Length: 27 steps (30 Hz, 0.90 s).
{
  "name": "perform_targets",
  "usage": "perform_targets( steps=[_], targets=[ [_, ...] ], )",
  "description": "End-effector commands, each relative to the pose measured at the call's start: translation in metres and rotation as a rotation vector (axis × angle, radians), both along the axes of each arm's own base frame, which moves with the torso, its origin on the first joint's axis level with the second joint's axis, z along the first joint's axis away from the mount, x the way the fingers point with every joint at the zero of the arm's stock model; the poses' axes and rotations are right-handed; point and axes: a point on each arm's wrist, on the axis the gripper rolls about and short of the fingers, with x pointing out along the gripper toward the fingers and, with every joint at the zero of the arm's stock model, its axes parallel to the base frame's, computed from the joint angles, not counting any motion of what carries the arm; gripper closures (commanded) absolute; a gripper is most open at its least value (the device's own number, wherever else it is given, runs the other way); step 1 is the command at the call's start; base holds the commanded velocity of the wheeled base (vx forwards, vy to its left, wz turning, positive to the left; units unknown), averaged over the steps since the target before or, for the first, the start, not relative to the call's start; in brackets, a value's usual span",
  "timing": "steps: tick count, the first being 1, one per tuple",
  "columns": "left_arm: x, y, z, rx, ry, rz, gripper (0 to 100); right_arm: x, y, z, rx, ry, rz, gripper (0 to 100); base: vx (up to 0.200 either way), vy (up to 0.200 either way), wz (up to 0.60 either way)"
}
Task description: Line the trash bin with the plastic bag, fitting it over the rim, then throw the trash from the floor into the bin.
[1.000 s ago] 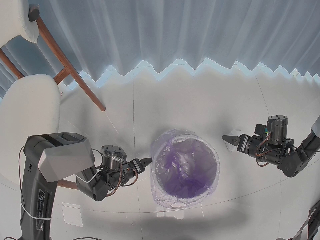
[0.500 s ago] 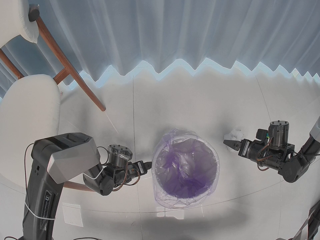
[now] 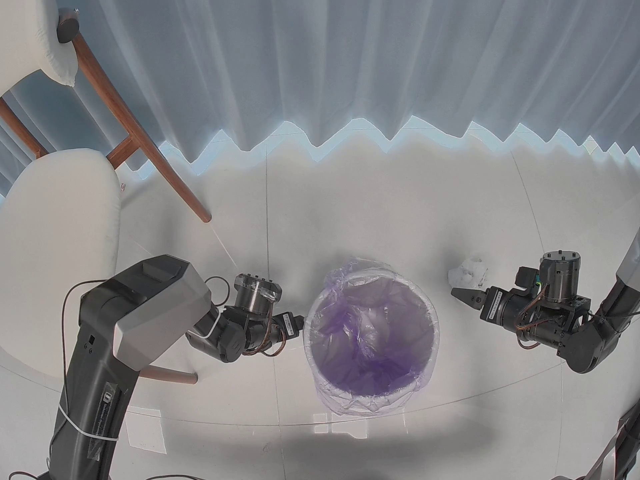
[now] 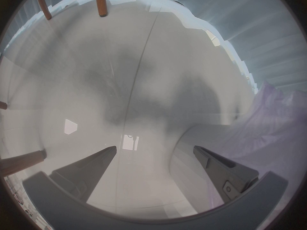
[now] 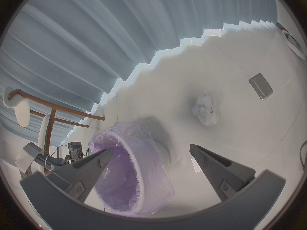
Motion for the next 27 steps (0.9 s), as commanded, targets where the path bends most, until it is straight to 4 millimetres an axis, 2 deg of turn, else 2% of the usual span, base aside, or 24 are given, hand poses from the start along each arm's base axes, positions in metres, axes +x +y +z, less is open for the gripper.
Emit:
perform_targets(
  steps=[1,3,4,6,8,11,12,14,16,17,18,20,21,27],
  targets=[
    [0.007,0.0,0.0,0.02,-0.013,0.025,0,-0.002,-0.003,-0.005,-0.004,0.022,-0.008,0,0.0,0.0,0.0],
    [0.006,0.001,0.003,0.018,-0.012,0.032,0,-0.003,-0.003,-0.007,-0.005,0.028,-0.008,0,0.0,0.0,0.0],
    [0.004,0.006,0.011,0.014,-0.017,0.037,0,-0.004,-0.004,-0.008,-0.007,0.036,-0.012,0,0.0,0.0,0.0],
    [-0.006,0.016,0.039,0.004,-0.036,0.042,0,-0.005,-0.005,-0.01,-0.01,0.044,-0.018,0,0.0,0.0,0.0],
    [-0.015,0.024,0.057,-0.004,-0.044,0.048,0,-0.007,-0.007,-0.014,-0.019,0.058,-0.034,0,0.0,0.0,0.0],
    [-0.041,0.045,0.086,-0.011,-0.043,0.061,0,-0.01,-0.013,-0.025,-0.037,0.104,-0.074,0,0.0,0.0,0.0],
    [-0.045,0.048,0.09,-0.013,-0.043,0.062,0,-0.011,-0.013,-0.026,-0.038,0.107,-0.077,0,0.0,0.0,0.0],
    [-0.082,0.063,0.108,-0.055,-0.035,0.024,0,-0.016,-0.018,-0.036,-0.035,0.113,-0.093,0,0.0,0.0,0.0],
    [-0.109,0.067,0.11,-0.084,-0.01,-0.028,0,-0.02,-0.02,-0.044,-0.033,0.109,-0.097,0,0.0,0.0,0.0],
    [-0.114,0.068,0.109,-0.089,-0.005,-0.038,0,-0.02,-0.02,-0.045,-0.033,0.107,-0.097,0,0.0,0.0,0.0],
    [-0.138,0.069,0.105,-0.108,0.011,-0.092,0,-0.024,-0.021,-0.053,-0.032,0.095,-0.097,0,0.0,0.0,0.0],
    [-0.138,0.069,0.105,-0.108,0.011,-0.092,0,-0.024,-0.021,-0.053,-0.032,0.095,-0.097,0,0.0,0.0,0.0],
    [-0.164,0.069,0.094,-0.133,-0.005,-0.144,0,-0.031,-0.021,-0.063,-0.028,0.06,-0.09,0,0.0,0.0,0.0],
    [-0.173,0.06,0.066,-0.154,-0.061,-0.185,0,-0.036,-0.021,-0.076,-0.033,0.05,-0.08,0,0.0,0.0,0.0]
  ],
)
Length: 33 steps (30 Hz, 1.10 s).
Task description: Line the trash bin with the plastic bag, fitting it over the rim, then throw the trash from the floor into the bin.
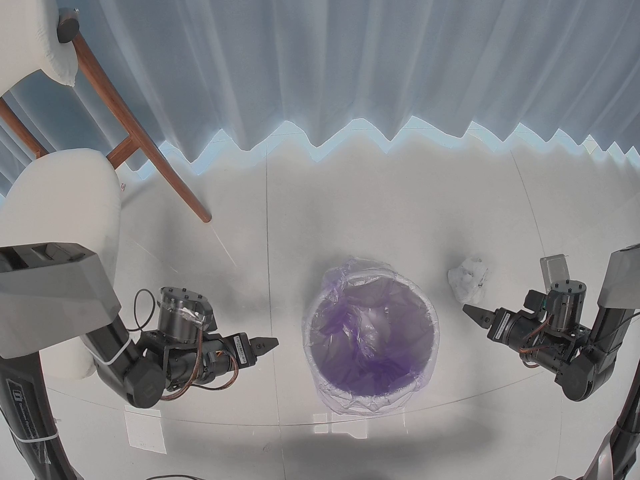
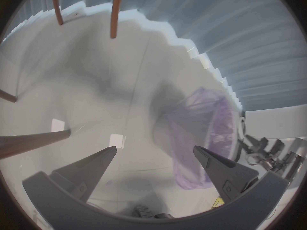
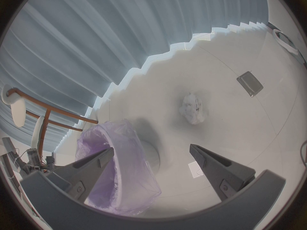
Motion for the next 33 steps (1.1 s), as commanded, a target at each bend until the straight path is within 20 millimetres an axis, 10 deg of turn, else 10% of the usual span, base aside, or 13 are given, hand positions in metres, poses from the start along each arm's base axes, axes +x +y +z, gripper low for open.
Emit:
perform_targets(
  steps=[1,8,33],
  targets=[
    [-0.05,-0.007,-0.014,-0.066,-0.066,-0.127,0,-0.018,-0.004,-0.04,-0.022,0.089,-0.002,0,0.0,0.0,0.0],
    [-0.051,-0.032,-0.045,-0.111,-0.145,-0.222,0,-0.016,-0.004,-0.039,-0.018,0.078,-0.006,0,0.0,0.0,0.0],
    [-0.07,-0.046,-0.058,-0.075,-0.091,-0.368,0,-0.007,-0.001,-0.041,-0.019,0.059,-0.003,0,0.0,0.0,0.0]
  ],
)
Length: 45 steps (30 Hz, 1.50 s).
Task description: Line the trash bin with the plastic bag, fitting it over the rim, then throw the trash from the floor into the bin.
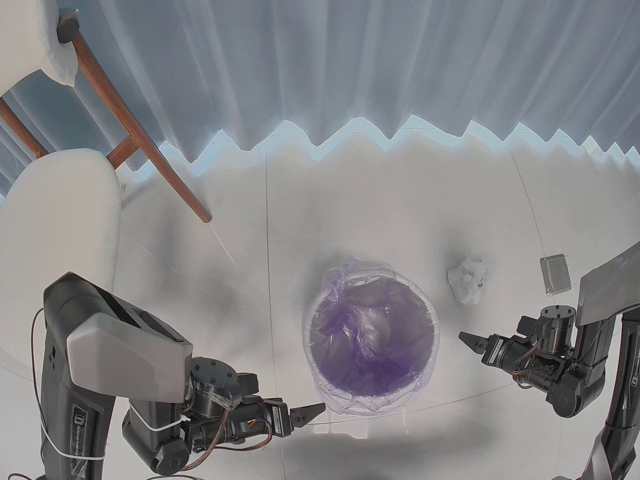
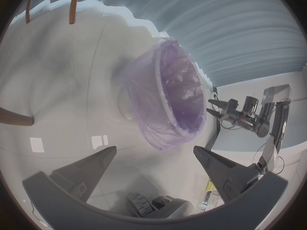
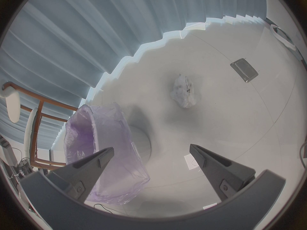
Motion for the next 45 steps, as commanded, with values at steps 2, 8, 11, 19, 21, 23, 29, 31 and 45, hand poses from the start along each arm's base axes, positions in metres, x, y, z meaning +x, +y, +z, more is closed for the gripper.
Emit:
perform_targets(
  steps=[2,8,11,19,21,23,29,31,45],
  targets=[
    [-0.004,-0.01,-0.009,0.019,0.021,-0.037,0,0.007,0.003,0.001,0.003,-0.035,0.006,0,0.0,0.0,0.0],
    [0.005,-0.023,-0.019,0.068,0.071,-0.043,0,0.004,0.004,0.0,0.002,-0.022,0.012,0,0.0,0.0,0.0],
    [0.012,-0.033,-0.017,0.072,0.066,-0.049,0,0.004,0.004,0.0,0.003,-0.022,0.011,0,0.0,0.0,0.0],
    [0.042,-0.044,-0.017,0.135,0.067,0.047,0,0.004,0.005,0.0,0.002,-0.022,0.013,0,0.0,0.0,0.0],
    [0.049,-0.048,-0.016,0.132,0.063,0.053,0,0.004,0.005,0.0,0.002,-0.022,0.013,0,0.0,0.0,0.0],
    [0.053,-0.051,-0.016,0.127,0.058,0.055,0,0.004,0.005,0.0,0.002,-0.022,0.013,0,0.0,0.0,0.0],
    [0.072,-0.065,-0.013,0.131,0.051,0.06,0,0.005,0.005,-0.001,0.003,-0.024,0.013,0,0.0,0.0,0.0],
    [0.077,-0.069,-0.013,0.133,0.049,0.063,0,0.005,0.005,-0.001,0.003,-0.024,0.013,0,0.0,0.0,0.0],
    [0.122,-0.074,-0.011,0.156,0.018,0.176,0,0.007,0.005,-0.002,0.005,-0.023,0.014,0,0.0,0.0,0.0]
  ],
)
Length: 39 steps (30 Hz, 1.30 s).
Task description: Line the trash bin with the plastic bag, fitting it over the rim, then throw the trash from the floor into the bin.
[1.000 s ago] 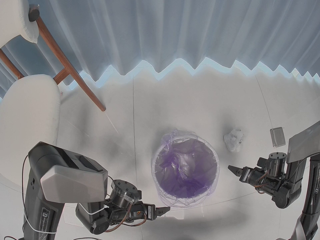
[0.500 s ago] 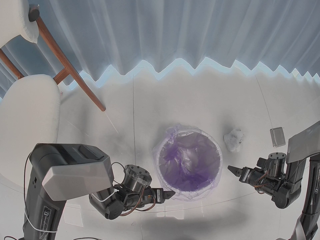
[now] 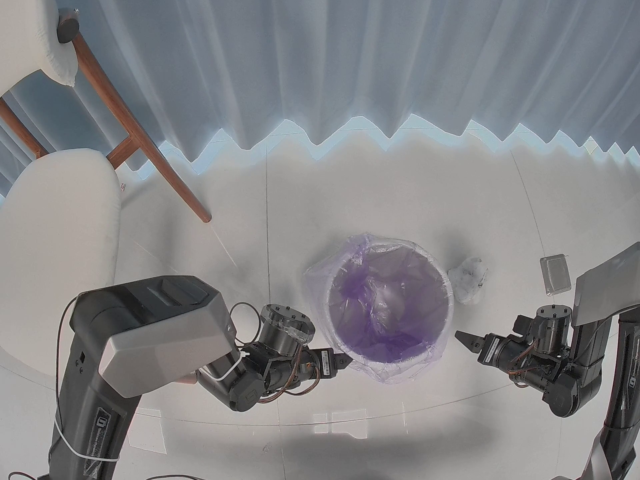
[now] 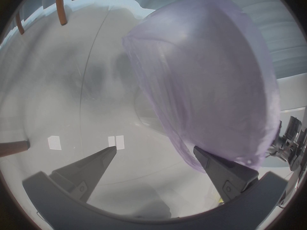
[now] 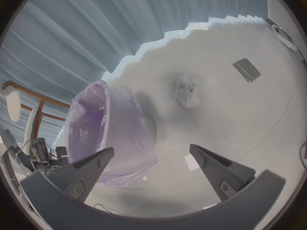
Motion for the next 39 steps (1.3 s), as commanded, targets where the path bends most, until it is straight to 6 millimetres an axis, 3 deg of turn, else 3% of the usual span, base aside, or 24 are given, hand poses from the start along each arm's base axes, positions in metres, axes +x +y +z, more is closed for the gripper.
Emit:
perform_targets(
  steps=[1,25,33,34,36,39],
  targets=[
    [0.021,-0.002,-0.004,0.016,-0.025,0.06,0,0.002,0.001,0.0,0.003,-0.014,0.002,0,0.0,0.0,0.0],
    [0.059,-0.004,-0.012,0.192,0.127,0.156,0,0.002,0.0,-0.005,-0.009,0.001,-0.024,0,0.0,0.0,0.0],
    [0.058,0.001,-0.012,0.225,0.204,0.177,0,0.0,-0.001,-0.008,-0.019,0.017,-0.046,0,0.0,0.0,0.0],
    [0.055,0.006,-0.011,0.232,0.216,0.182,0,0.0,-0.001,-0.007,-0.014,0.015,-0.049,0,0.0,0.0,0.0],
    [0.046,0.017,0.016,0.213,0.203,0.188,0,0.0,-0.002,-0.003,0.015,0.012,-0.064,0,0.0,0.0,0.0],
    [0.046,0.017,0.016,0.213,0.203,0.188,0,0.0,-0.002,-0.003,0.015,0.012,-0.064,0,0.0,0.0,0.0]
  ],
)
